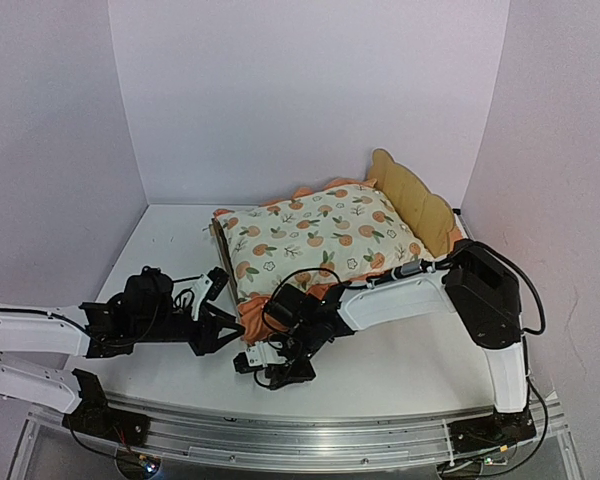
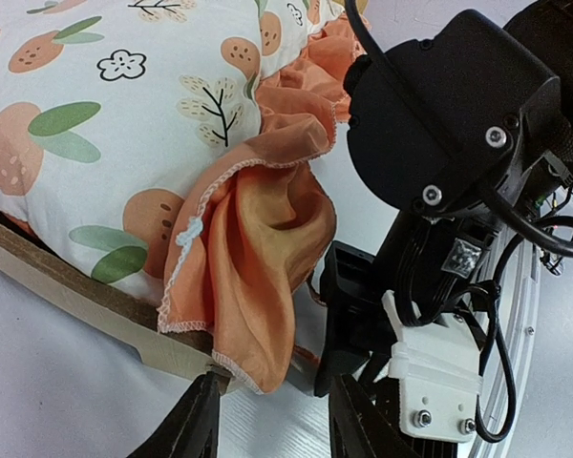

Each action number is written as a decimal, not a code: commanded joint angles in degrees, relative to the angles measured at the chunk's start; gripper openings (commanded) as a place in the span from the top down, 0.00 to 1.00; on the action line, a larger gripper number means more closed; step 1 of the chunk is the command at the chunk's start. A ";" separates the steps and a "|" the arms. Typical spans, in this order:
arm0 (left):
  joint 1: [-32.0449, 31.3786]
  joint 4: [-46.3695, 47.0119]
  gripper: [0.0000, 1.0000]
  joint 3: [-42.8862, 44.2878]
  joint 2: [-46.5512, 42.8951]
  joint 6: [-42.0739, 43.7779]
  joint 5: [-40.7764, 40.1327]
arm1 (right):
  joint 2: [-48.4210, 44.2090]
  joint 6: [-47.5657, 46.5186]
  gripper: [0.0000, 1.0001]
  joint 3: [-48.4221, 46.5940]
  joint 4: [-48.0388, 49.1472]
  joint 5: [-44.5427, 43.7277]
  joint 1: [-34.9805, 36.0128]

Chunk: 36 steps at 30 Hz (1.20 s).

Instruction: Set up the pet bed

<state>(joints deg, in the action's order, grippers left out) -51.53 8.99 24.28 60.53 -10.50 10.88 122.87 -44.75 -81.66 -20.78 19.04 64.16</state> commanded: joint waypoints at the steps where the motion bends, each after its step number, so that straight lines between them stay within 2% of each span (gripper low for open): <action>1: 0.38 1.25 0.60 -0.39 -0.53 0.35 0.81 | 0.40 -0.48 0.90 -0.63 -4.55 -3.32 -0.11; 4: 0.38 2.51 0.63 -0.65 -0.04 0.50 1.87 | -1.31 1.22 0.98 0.69 -4.53 -3.39 -0.15; 7: 0.33 5.01 0.65 -0.89 1.10 0.29 4.46 | -3.89 10.56 1.00 2.01 -1.24 -1.32 -0.16; 12: 0.20 11.13 0.67 -1.29 4.78 0.31 7.99 | -11.33 34.38 1.00 13.53 19.63 -0.47 -0.16; 15: 0.06 13.23 0.68 -0.69 7.56 1.31 8.11 | -14.83 48.42 1.00 21.44 32.36 -3.27 -0.17; 19: -0.99 14.28 0.72 0.52 10.71 -0.27 9.10 | -16.72 61.71 1.00 28.37 44.54 -8.06 -0.15; 28: -6.65 21.26 0.73 0.07 16.40 -5.57 4.91 | -19.05 80.10 1.00 40.40 62.78 -18.79 -0.12; 32: -7.94 22.94 0.72 0.64 18.82 -7.90 1.35 | -19.92 81.16 1.00 41.35 63.57 -18.92 -0.13; 36: -8.85 23.99 0.65 2.06 22.86 -12.48 -3.96 | -19.75 82.24 1.00 43.09 67.79 -17.97 -0.11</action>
<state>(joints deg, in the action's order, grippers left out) -59.67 29.00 23.67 80.10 -17.56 13.21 105.28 33.78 -40.06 38.86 2.08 64.14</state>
